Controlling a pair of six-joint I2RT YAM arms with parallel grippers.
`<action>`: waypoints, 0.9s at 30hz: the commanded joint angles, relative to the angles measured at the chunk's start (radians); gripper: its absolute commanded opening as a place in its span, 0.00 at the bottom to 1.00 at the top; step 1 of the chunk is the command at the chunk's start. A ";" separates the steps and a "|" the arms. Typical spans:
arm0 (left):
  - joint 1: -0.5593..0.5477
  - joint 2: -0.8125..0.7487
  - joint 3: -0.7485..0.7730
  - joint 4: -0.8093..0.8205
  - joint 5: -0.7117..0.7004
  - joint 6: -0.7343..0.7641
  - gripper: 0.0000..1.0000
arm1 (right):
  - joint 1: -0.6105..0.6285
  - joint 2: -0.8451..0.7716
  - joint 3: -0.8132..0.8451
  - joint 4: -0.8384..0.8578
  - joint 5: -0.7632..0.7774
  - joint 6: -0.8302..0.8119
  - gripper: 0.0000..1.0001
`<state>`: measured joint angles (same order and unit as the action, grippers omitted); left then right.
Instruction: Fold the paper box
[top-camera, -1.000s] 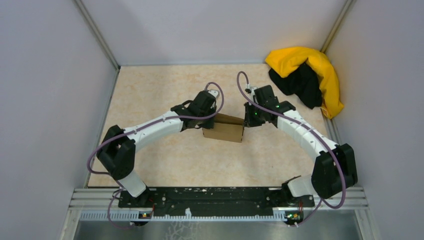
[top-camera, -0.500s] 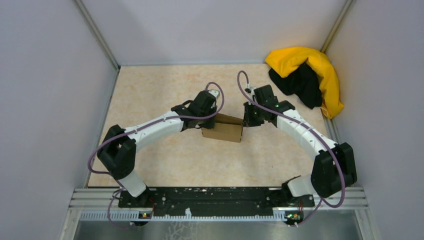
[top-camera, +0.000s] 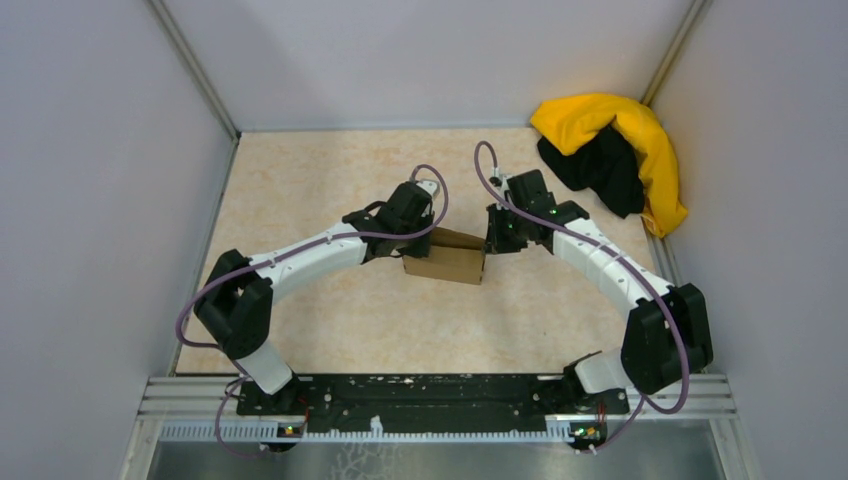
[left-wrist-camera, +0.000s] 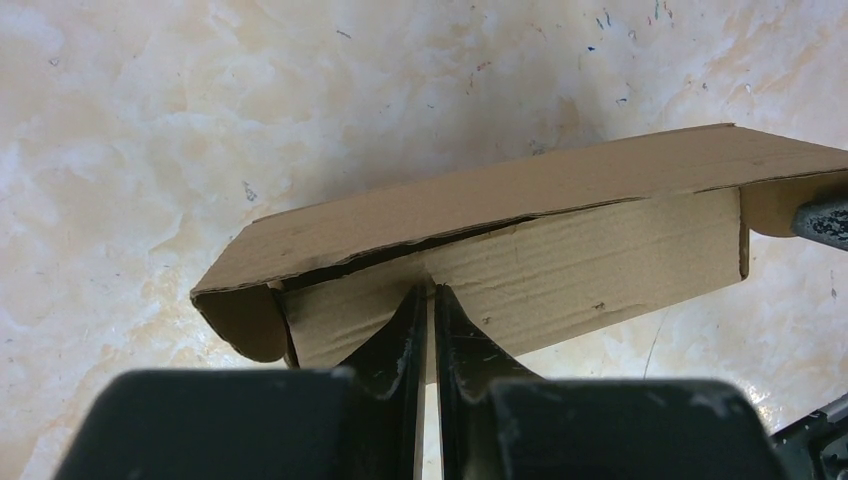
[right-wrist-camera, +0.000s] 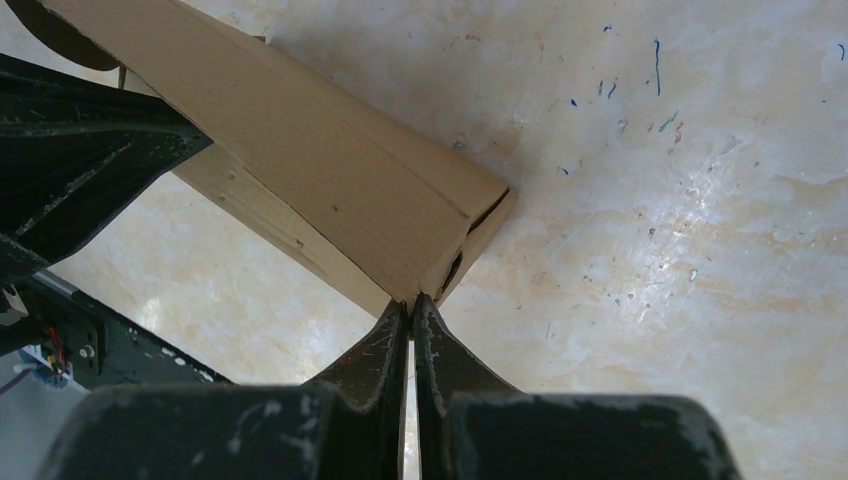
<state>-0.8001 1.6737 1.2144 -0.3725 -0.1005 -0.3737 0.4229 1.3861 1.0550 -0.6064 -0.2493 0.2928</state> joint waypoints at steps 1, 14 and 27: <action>-0.002 0.038 -0.032 -0.007 0.039 -0.013 0.11 | 0.024 -0.004 0.016 0.080 -0.052 0.019 0.00; -0.002 0.037 -0.034 -0.005 0.039 -0.017 0.11 | 0.109 -0.052 -0.061 0.108 0.110 0.022 0.00; -0.001 0.026 -0.032 -0.007 0.025 -0.009 0.11 | 0.151 -0.144 -0.181 0.199 0.221 0.055 0.00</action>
<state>-0.8001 1.6775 1.2072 -0.3534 -0.0921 -0.3744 0.5514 1.2842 0.9020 -0.4431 -0.0486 0.3332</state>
